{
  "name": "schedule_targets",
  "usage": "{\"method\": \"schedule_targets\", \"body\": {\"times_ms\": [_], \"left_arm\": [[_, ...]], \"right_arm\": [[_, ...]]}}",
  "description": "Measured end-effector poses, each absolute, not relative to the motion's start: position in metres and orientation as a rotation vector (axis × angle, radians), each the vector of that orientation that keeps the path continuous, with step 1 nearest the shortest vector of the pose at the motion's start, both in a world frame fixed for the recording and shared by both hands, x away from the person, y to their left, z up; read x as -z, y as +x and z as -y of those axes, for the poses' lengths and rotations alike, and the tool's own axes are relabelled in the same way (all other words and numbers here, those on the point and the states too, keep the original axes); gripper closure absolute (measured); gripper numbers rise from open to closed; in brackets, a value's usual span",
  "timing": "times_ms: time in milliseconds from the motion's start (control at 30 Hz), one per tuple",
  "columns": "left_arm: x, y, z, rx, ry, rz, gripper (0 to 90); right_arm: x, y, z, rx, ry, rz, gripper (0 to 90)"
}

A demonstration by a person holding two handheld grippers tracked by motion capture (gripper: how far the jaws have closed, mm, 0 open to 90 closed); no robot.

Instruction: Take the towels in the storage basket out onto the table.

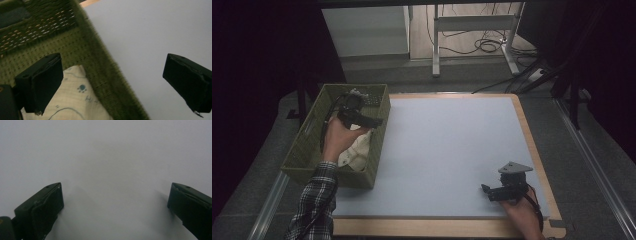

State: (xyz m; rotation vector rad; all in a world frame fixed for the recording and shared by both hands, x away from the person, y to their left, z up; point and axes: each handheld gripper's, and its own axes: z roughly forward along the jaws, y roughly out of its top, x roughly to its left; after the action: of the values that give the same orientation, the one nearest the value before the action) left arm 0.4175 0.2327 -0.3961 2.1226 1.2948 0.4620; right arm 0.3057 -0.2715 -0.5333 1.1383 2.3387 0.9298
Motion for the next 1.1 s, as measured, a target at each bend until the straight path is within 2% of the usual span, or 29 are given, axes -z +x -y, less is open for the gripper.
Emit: {"method": "schedule_targets", "body": {"times_ms": [267, 500, 1100], "left_arm": [[0.415, 0.425, -0.265, -0.467, 2.105, -1.402, 4.0], [0.443, 0.434, -0.286, -0.407, 2.127, -1.495, 2.9], [0.497, 0.461, -0.291, -0.217, 2.303, -1.698, 3.4]], "right_arm": [[0.533, 0.306, 0.271, -0.930, 1.138, -2.339, 0.3], [0.533, 0.306, 0.271, -0.930, 1.138, -2.339, 0.3], [0.533, 0.306, 0.271, -0.931, 1.138, -2.338, 0.3]]}}
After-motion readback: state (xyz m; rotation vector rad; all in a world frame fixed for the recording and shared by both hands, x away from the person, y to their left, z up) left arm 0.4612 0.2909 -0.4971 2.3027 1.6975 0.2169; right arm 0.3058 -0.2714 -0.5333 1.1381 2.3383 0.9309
